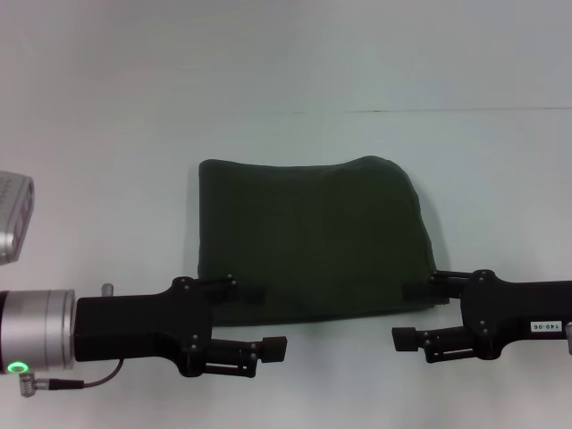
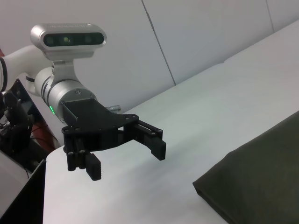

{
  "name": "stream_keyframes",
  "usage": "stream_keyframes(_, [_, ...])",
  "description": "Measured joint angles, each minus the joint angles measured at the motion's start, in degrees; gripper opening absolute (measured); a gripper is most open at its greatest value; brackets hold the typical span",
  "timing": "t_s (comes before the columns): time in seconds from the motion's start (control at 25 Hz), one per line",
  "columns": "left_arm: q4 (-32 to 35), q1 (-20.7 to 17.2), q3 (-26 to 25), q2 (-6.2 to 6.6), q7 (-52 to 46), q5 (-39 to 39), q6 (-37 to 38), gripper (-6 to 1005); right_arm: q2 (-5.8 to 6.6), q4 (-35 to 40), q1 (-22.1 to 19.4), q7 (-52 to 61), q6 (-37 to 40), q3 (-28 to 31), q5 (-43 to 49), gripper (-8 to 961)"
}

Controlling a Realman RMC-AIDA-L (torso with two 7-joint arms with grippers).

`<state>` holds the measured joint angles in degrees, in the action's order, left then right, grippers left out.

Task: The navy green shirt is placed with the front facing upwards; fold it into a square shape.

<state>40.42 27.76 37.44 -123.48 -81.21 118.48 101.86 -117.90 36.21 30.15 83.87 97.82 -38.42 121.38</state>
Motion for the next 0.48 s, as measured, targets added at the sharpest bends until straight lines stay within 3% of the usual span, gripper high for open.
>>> stream_keyframes(0.48, [0.0,0.0,0.0,0.00,0.0,0.0,0.0,903,-0.04,0.0,0.0,0.1,0.0,0.0,0.0,924])
